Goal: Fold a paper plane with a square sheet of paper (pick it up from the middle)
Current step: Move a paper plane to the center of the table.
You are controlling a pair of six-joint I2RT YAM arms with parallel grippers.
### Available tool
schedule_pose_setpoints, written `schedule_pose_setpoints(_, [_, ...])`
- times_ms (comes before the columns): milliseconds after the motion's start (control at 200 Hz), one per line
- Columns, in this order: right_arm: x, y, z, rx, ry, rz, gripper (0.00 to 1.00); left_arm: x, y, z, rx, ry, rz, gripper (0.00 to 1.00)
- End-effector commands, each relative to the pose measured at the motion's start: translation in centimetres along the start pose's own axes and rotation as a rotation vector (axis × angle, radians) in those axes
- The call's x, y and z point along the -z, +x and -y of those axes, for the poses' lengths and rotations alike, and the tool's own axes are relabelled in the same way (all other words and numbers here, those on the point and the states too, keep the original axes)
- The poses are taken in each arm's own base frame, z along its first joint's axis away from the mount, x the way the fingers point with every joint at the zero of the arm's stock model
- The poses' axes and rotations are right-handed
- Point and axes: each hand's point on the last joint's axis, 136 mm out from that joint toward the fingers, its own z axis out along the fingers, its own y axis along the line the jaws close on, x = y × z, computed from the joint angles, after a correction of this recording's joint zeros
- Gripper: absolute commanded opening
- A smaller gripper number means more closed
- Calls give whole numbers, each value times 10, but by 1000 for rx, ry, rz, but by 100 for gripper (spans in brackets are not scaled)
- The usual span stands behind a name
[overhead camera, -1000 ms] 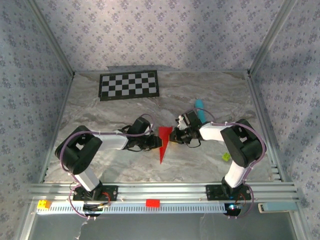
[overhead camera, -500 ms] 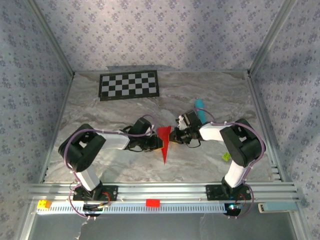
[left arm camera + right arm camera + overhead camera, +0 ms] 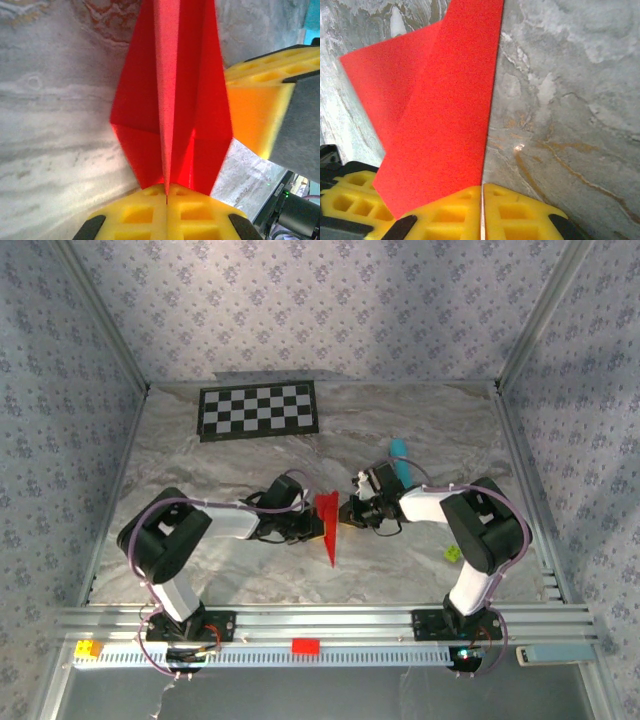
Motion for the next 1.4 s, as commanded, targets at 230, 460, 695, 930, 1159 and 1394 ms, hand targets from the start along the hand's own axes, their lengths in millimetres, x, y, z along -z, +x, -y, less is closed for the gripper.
schedule_pose_setpoints(230, [18,-4,-2,-9,20,34,11,64,-11,-29,-88,-477,41,0])
schedule_pose_setpoints(460, [16,-5,-5,-3,19,32,12,76,-11,-32,-135,-607,-10,0])
schedule_pose_setpoints(695, [13,-4,-7,3,18,26,12,71,-8,-38,-150,-663,-48,1])
schedule_pose_setpoints(930, [14,-4,-8,7,21,27,12,65,-7,-37,-158,-665,-55,4])
schedule_pose_setpoints(1159, [13,-3,-7,7,24,25,12,64,-8,-34,-165,-657,-46,7])
schedule_pose_setpoints(1394, [13,-4,-6,5,25,24,12,63,-8,-34,-169,-658,-33,11])
